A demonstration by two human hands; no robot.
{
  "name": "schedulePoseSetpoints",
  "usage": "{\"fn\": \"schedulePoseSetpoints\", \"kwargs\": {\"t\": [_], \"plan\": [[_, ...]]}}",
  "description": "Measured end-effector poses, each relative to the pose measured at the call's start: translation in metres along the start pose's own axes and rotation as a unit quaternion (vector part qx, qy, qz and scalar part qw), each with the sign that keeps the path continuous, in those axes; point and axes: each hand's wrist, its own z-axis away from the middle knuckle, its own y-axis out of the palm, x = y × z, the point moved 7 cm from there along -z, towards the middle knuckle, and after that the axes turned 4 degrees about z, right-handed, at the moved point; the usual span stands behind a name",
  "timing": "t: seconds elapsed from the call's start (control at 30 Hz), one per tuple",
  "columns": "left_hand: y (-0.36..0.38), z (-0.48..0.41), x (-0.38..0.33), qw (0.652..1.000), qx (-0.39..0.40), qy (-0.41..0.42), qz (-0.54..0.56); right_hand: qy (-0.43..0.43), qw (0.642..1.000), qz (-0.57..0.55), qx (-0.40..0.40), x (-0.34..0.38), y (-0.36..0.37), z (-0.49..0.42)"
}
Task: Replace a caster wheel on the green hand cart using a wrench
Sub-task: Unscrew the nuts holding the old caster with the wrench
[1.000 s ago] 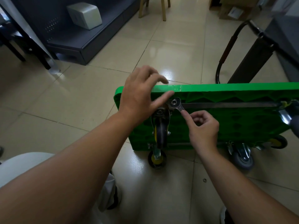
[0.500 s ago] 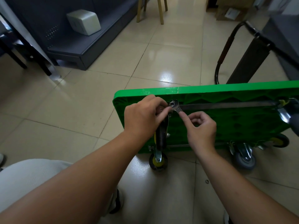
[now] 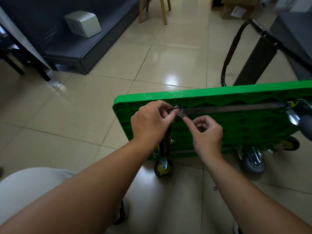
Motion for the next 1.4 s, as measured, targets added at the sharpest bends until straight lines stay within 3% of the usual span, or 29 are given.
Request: {"fn": "schedulePoseSetpoints", "kwargs": {"t": [0.3, 0.57, 0.63, 0.77, 0.9, 1.03, 1.3, 1.4], "plan": [[0.001, 0.003, 0.004, 0.998, -0.004, -0.040, 0.050, -0.024, 1.000, 0.011, 0.004, 0.001, -0.002, -0.001], [-0.002, 0.003, -0.002, 1.000, -0.011, 0.006, 0.020, -0.038, 0.999, 0.019, -0.020, -0.019, -0.013, 0.009], [-0.002, 0.002, -0.002, 1.000, -0.010, 0.015, 0.016, 0.002, 0.999, 0.025, -0.034, -0.047, -0.022, 0.022], [-0.002, 0.002, -0.005, 0.999, -0.020, 0.039, -0.001, 0.173, 0.983, 0.025, -0.053, -0.131, -0.024, 0.068], [-0.003, 0.001, -0.006, 0.996, -0.031, 0.080, -0.025, 0.294, 0.946, 0.125, 0.049, -0.199, -0.007, 0.095], [-0.004, 0.002, -0.005, 0.991, -0.044, 0.118, -0.033, 0.323, 0.904, 0.232, 0.156, -0.236, 0.003, 0.103], [-0.003, 0.001, -0.008, 0.989, -0.032, 0.134, -0.054, 0.320, 0.865, 0.328, 0.206, -0.286, 0.009, 0.118], [-0.002, 0.000, -0.007, 0.991, -0.019, 0.127, -0.039, 0.330, 0.863, 0.317, 0.216, -0.298, 0.014, 0.120]]}}
